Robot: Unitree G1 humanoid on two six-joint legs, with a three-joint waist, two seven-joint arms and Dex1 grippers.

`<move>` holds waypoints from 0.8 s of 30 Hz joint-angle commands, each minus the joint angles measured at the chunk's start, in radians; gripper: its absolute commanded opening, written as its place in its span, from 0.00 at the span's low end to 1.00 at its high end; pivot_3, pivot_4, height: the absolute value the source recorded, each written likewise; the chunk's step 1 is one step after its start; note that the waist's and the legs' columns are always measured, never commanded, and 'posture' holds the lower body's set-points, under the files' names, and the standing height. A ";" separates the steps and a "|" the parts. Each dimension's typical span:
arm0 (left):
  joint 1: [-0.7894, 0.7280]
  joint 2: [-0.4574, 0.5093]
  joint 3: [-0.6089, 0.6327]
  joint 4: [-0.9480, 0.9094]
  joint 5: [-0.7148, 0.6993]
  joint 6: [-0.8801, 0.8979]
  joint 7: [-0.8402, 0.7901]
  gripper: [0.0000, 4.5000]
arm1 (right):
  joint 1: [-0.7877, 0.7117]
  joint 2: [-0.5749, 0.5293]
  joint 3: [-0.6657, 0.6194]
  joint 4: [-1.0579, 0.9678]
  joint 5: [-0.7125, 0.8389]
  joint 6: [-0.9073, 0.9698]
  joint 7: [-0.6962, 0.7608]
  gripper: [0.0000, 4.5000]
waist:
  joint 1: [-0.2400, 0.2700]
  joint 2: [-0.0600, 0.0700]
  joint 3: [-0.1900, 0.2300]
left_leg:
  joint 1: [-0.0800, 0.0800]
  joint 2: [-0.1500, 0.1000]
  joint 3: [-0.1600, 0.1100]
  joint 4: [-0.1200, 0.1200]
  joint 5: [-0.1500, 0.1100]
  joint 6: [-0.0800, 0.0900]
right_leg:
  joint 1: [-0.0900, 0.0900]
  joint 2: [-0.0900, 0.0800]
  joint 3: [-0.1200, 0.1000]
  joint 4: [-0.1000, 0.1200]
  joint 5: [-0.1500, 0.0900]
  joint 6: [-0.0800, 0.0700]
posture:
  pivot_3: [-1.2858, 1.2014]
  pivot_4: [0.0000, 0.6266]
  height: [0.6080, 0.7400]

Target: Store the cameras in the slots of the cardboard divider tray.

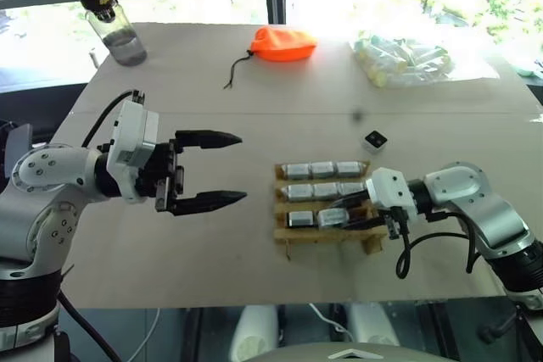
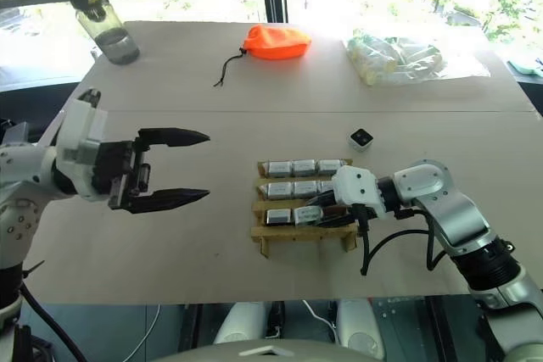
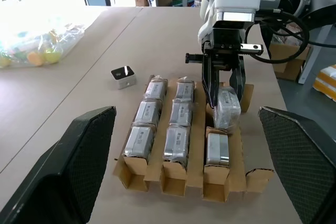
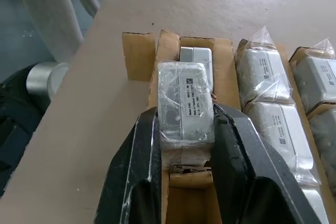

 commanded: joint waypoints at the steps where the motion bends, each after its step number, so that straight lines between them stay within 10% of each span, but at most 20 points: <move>1: -0.006 0.014 0.007 -0.018 -0.005 -0.015 -0.010 1.00 | -0.009 0.001 0.006 0.009 -0.046 -0.013 -0.029 0.16 | 0.001 0.000 0.000 | 0.000 0.000 0.000 0.000 0.000 0.000 | 0.000 0.000 0.000 0.000 0.000 0.000 | 0.52 0.24 1.00; 11: -0.017 0.016 0.001 -0.014 -0.006 -0.012 -0.023 1.00 | 0.019 -0.001 0.025 -0.034 -0.040 0.065 -0.051 0.16 | 0.007 0.000 0.000 | 0.001 0.000 0.000 0.000 0.000 0.000 | 0.001 0.000 0.000 0.000 0.000 0.000 | 0.52 0.24 1.00; 19: -0.027 0.019 -0.007 -0.006 -0.002 -0.013 -0.032 1.00 | 0.007 -0.007 -0.037 -0.109 0.071 0.199 -0.063 0.99 | 0.008 0.000 0.000 | 0.000 0.000 0.000 0.000 0.000 0.000 | 0.000 0.000 0.000 0.000 0.000 0.000 | 0.52 0.24 1.00; 24: -0.028 0.020 -0.008 -0.004 -0.002 -0.014 -0.032 1.00 | -0.045 -0.003 -0.165 -0.178 0.290 0.378 -0.090 0.99 | 0.008 0.000 0.000 | 0.000 0.000 0.000 0.000 0.000 0.000 | 0.000 0.000 0.000 0.000 0.000 0.000 | 0.52 0.24 1.00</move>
